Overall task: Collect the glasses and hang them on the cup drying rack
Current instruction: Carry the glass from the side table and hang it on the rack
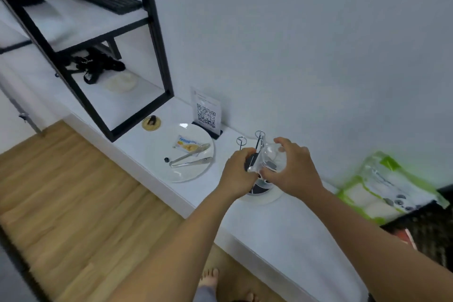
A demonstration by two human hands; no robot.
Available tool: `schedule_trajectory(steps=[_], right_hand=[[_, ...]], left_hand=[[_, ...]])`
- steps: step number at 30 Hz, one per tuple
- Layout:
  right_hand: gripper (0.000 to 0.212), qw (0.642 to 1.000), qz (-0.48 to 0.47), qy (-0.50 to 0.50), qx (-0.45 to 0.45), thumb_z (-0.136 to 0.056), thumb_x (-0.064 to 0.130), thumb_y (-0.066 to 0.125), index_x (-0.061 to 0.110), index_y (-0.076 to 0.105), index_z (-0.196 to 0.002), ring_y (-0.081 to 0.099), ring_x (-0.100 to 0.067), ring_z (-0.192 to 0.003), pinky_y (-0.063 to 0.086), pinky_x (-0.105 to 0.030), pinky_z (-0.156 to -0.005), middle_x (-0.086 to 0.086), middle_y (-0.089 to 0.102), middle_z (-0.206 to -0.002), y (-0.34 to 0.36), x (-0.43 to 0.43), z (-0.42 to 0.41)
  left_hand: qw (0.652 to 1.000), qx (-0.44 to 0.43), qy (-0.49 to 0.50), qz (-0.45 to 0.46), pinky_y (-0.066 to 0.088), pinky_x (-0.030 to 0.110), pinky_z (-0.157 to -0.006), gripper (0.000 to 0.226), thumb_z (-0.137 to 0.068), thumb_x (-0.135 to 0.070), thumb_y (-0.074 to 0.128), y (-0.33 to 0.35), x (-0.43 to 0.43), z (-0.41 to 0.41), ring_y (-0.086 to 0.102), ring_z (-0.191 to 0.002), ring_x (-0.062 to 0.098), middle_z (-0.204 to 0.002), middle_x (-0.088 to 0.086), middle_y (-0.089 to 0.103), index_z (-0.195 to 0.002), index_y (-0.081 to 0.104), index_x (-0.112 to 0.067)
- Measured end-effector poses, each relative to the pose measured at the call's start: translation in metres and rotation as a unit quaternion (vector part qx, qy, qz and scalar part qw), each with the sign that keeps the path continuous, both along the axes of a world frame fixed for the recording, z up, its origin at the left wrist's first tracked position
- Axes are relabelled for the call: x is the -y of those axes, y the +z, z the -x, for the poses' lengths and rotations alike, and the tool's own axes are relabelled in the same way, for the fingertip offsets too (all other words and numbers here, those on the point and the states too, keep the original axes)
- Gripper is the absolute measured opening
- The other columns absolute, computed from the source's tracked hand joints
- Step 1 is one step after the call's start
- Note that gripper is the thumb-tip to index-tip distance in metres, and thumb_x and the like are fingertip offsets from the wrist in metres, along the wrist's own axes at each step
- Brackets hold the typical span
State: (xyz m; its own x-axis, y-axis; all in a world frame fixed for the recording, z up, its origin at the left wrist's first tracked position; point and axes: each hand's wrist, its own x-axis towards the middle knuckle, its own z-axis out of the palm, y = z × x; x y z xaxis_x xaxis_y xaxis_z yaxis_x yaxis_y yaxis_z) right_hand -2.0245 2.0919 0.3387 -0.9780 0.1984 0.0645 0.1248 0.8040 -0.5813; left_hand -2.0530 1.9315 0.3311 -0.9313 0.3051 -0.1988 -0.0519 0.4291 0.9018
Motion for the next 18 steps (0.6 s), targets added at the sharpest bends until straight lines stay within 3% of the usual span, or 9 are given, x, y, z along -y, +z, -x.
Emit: schedule_trajectory(steps=[3,7,10,13,18], right_hand=[[0.083,1.000,-0.025,-0.018,0.007,-0.061,0.048,0.082,0.026,0.048,-0.133,0.048,-0.028,-0.106,0.037,-0.030,-0.078,-0.002,0.062,-0.112,-0.010,0.000,0.014],[0.079,0.998,-0.051,-0.023,0.028,-0.064,0.049,0.079,0.024,0.048,-0.133,0.049,-0.028,-0.100,0.041,-0.032,-0.074,-0.004,0.063,-0.114,-0.023,0.004,0.020],[0.076,0.997,-0.066,-0.011,0.047,-0.065,0.049,0.079,0.024,0.048,-0.130,0.050,-0.027,-0.098,0.047,-0.035,-0.072,-0.004,0.064,-0.110,-0.028,0.004,0.025],[0.075,0.994,-0.075,-0.002,0.074,-0.066,0.047,0.080,0.024,0.048,-0.130,0.052,-0.027,-0.102,0.051,-0.037,-0.073,-0.004,0.064,-0.111,-0.031,0.004,0.030],[0.076,0.992,-0.057,0.005,0.112,-0.067,0.044,0.081,0.022,0.049,-0.132,0.052,-0.030,-0.110,0.051,-0.038,-0.079,-0.005,0.063,-0.117,-0.046,0.009,0.031]], left_hand=[[0.998,0.008,-0.052,-0.023,0.043,0.019,-0.080,0.050,-0.081,-0.002,0.059,-0.008,-0.002,0.024,0.056,-0.102,0.011,-0.115,-0.007,0.061,-0.126,0.058,-0.023],[0.997,0.033,-0.063,-0.025,0.046,0.013,-0.074,0.047,-0.086,0.000,0.061,-0.024,-0.006,0.037,0.058,-0.094,0.004,-0.106,-0.014,0.061,-0.114,0.054,-0.037],[0.996,0.042,-0.067,-0.027,0.048,0.016,-0.071,0.048,-0.085,0.001,0.058,-0.028,-0.005,0.046,0.059,-0.093,0.003,-0.105,-0.016,0.059,-0.115,0.055,-0.037],[0.995,0.071,-0.055,-0.033,0.051,0.021,-0.076,0.051,-0.084,0.003,0.055,-0.031,-0.005,0.052,0.061,-0.101,0.015,-0.116,-0.005,0.061,-0.124,0.058,-0.028],[0.994,0.078,-0.068,-0.028,0.053,0.033,-0.091,0.048,-0.078,-0.006,0.054,-0.040,-0.005,0.055,0.062,-0.105,0.018,-0.117,-0.003,0.063,-0.121,0.061,-0.025]])
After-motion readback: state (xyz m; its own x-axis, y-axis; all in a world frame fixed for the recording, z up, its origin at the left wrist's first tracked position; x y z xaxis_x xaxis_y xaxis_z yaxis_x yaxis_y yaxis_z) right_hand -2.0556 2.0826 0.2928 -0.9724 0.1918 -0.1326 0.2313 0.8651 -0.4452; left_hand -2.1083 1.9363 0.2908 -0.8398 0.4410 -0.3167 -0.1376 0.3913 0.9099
